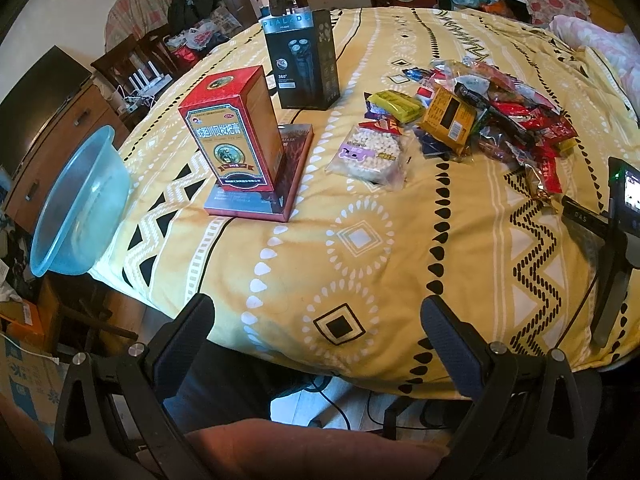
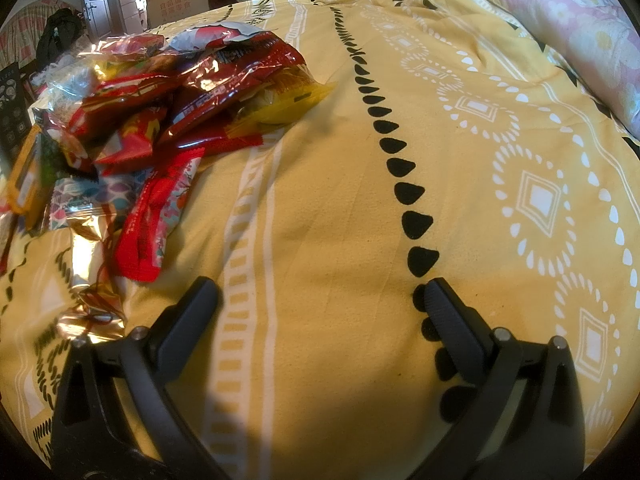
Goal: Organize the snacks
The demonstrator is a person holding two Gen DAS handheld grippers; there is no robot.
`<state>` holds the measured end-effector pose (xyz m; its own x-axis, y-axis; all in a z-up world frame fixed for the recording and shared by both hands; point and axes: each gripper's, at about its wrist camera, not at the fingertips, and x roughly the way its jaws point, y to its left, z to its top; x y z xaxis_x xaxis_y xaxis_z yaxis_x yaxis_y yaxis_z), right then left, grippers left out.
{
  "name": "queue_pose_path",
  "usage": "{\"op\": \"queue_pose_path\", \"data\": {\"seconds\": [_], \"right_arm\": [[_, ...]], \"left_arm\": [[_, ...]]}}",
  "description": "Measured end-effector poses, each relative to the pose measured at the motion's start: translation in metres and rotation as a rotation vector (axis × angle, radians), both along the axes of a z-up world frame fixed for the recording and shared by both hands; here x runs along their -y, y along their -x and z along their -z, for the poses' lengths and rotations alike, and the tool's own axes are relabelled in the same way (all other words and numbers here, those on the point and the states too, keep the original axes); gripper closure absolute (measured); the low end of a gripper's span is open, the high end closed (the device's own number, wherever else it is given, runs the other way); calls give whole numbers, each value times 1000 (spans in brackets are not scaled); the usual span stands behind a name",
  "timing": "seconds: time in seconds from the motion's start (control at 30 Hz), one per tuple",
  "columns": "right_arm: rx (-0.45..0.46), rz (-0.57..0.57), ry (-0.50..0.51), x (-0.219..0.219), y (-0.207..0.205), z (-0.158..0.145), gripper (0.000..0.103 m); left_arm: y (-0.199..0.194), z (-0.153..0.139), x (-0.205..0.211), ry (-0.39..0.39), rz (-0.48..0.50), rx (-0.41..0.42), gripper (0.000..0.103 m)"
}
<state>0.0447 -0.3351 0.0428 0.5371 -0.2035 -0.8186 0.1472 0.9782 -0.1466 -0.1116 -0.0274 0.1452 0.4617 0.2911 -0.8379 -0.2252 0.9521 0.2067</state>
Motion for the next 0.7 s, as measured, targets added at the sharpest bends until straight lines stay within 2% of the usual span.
{"op": "queue_pose_path", "data": {"seconds": [0.7], "right_arm": [[0, 0, 0, 0, 0, 0, 0]], "left_arm": [[3, -2, 4, -12, 4, 8, 0]]}}
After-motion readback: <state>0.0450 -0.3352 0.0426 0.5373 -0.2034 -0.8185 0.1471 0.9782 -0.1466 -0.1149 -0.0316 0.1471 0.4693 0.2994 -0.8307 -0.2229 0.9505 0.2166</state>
